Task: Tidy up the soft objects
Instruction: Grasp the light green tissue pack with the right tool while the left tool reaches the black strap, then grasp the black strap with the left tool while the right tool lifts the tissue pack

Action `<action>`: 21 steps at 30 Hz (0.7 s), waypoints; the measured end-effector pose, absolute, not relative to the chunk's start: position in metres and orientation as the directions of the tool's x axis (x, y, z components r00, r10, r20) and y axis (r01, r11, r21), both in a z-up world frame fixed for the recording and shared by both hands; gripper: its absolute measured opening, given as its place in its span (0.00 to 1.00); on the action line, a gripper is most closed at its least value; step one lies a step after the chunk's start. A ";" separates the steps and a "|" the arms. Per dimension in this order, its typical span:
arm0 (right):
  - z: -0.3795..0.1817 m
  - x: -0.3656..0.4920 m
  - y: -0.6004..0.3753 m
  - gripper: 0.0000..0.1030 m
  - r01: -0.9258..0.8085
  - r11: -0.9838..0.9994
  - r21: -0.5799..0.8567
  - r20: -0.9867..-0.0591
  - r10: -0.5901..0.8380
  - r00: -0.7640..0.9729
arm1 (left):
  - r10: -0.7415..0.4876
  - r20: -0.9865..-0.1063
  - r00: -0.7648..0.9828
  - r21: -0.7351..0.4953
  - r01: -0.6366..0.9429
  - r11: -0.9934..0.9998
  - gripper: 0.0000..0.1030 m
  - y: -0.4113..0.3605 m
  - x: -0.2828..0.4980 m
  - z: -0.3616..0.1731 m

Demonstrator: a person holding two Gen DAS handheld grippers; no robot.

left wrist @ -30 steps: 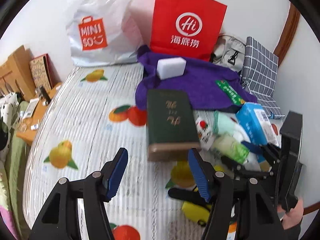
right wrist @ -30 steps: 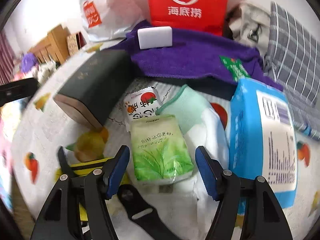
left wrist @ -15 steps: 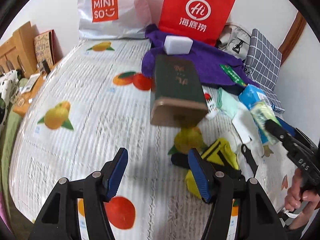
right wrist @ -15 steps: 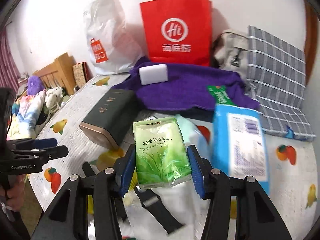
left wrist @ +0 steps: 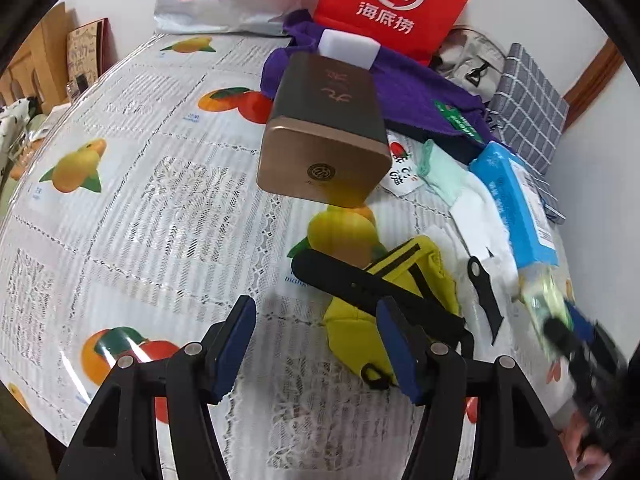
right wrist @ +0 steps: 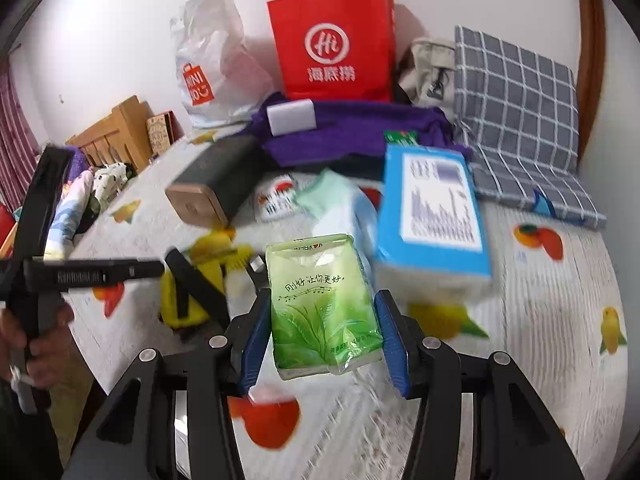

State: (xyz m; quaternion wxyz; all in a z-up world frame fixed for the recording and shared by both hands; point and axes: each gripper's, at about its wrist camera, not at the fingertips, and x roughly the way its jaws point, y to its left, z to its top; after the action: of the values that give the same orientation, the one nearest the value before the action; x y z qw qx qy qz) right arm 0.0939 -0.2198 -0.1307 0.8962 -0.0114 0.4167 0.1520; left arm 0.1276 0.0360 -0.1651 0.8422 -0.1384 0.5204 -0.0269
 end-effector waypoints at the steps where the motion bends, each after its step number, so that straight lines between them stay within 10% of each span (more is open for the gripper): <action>1: -0.134 0.092 -0.224 0.49 -0.278 0.954 0.113 -0.756 0.264 0.599 | -0.196 -0.868 0.457 -0.269 -0.098 0.958 0.59 0.035 0.129 -0.166; 12: -0.166 0.089 -0.265 0.50 -0.186 0.980 0.076 -0.785 0.173 0.595 | -0.231 -0.858 0.458 -0.311 -0.105 0.945 0.57 0.008 0.161 -0.177; 21: -0.182 0.095 -0.274 0.53 -0.188 0.976 0.115 -0.793 0.204 0.575 | -0.191 -0.844 0.501 -0.270 -0.088 0.959 0.11 0.001 0.172 -0.170</action>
State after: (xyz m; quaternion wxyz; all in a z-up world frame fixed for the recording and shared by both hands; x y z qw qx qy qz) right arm 0.0946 -0.2736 -0.1824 0.8873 0.0090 0.4477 0.1103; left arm 0.1716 0.0008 -0.1695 0.8549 -0.1402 0.4986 -0.0302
